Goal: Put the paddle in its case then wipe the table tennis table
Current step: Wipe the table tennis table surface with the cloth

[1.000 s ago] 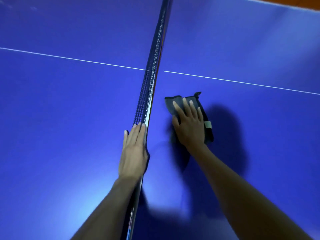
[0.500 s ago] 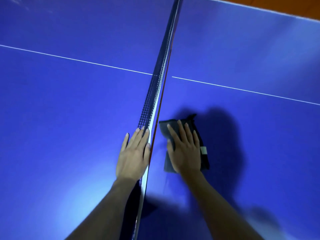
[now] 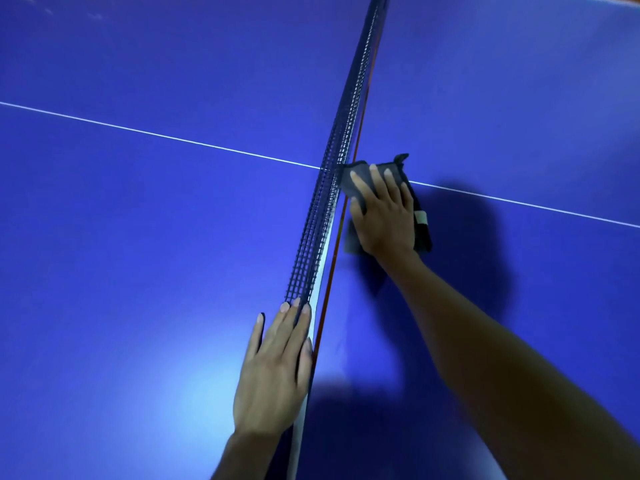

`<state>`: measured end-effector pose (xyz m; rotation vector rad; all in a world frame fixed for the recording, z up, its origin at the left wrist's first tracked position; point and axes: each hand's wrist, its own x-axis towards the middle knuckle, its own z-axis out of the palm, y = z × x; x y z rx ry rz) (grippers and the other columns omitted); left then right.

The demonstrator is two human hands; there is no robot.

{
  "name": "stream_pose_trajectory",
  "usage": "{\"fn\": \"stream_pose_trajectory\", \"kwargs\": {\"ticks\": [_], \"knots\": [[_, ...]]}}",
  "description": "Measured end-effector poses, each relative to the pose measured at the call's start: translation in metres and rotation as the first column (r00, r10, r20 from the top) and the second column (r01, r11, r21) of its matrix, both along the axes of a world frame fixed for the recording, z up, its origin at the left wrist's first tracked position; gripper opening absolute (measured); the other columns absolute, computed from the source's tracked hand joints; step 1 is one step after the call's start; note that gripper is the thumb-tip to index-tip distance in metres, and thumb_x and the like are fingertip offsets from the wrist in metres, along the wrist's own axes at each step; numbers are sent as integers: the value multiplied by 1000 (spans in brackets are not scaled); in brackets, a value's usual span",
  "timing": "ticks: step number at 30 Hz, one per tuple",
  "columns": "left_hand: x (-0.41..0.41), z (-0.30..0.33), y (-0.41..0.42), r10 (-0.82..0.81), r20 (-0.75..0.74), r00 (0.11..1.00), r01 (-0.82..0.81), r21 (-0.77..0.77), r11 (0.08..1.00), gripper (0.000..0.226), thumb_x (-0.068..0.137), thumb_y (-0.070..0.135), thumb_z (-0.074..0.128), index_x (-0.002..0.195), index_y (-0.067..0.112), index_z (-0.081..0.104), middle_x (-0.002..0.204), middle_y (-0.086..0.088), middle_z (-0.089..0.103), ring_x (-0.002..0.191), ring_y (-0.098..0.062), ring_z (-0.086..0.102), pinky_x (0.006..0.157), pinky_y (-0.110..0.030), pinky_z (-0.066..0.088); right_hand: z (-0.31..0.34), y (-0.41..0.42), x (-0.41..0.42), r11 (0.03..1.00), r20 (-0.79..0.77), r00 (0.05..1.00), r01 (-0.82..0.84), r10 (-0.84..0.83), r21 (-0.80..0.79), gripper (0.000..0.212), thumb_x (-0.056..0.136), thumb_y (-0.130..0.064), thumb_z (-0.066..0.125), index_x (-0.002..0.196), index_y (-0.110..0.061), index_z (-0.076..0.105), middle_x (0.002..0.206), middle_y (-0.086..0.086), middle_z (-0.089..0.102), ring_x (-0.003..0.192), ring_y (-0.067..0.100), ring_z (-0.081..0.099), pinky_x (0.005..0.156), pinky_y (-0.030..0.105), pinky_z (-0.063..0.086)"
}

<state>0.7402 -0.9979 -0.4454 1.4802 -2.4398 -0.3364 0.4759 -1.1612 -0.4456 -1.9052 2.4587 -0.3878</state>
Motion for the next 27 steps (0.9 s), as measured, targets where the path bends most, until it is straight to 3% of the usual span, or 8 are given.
{"fn": "stream_pose_trajectory", "kwargs": {"ticks": [8, 17, 21, 27], "knots": [[0, 1, -4, -5, -16, 1000, 5, -8, 1000, 51, 105, 25, 45, 156, 17, 42, 160, 2, 44, 152, -16, 34, 124, -50, 27, -3, -1, 6, 1000, 18, 1000, -2, 1, 9, 60, 102, -46, 30, 159, -34, 40, 170, 2, 30, 158, 24, 22, 128, 45, 13], [-1, -2, -5, -1, -54, 999, 0, -15, 1000, 53, 105, 27, 37, 156, 14, 41, 162, -2, 41, 153, -17, 32, 127, -47, 20, -15, 132, 79, 996, -38, 999, -13, 10, -83, 55, 104, -44, 34, 157, -32, 45, 166, 2, 39, 155, 26, 33, 126, 47, 23], [8, 1, -1, -29, -126, 992, 40, 90, 995, 58, 104, 22, 32, 161, 13, 30, 167, -2, 30, 156, -16, 23, 129, -42, 10, -14, 199, 115, 999, -44, 999, -11, 9, -50, 57, 105, -45, 30, 159, -31, 41, 167, 3, 37, 156, 27, 31, 126, 49, 23], [46, 25, 63, -52, -142, 988, 81, 208, 975, 74, 97, -3, 34, 165, 14, 11, 173, 2, 4, 159, -16, 3, 130, -40, 3, -13, 291, 159, 997, -34, 999, -20, 18, -72, 52, 107, -43, 37, 157, -29, 45, 166, 2, 38, 156, 27, 30, 126, 47, 23]]}}
